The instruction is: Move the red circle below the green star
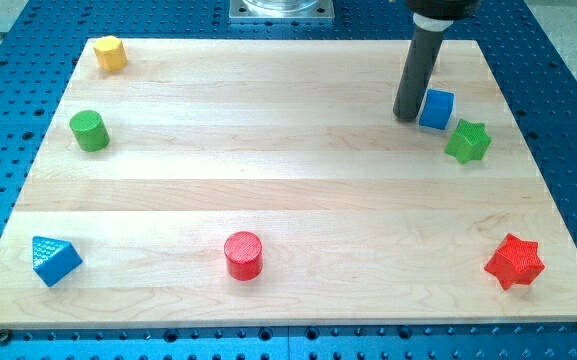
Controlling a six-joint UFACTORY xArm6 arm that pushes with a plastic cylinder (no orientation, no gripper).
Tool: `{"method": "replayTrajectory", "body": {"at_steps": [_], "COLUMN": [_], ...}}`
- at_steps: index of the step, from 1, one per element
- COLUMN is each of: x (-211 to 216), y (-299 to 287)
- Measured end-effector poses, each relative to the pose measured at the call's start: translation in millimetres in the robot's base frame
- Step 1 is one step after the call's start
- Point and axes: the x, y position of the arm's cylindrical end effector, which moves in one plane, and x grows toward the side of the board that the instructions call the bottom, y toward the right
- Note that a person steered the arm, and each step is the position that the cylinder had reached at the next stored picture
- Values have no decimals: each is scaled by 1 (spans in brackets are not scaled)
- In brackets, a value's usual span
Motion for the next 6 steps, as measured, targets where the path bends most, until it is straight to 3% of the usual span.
{"method": "replayTrajectory", "body": {"at_steps": [2,3,4,5,6], "x": [-3,21,123,136,203], "y": [35,-57,-161,-249,-296]}}
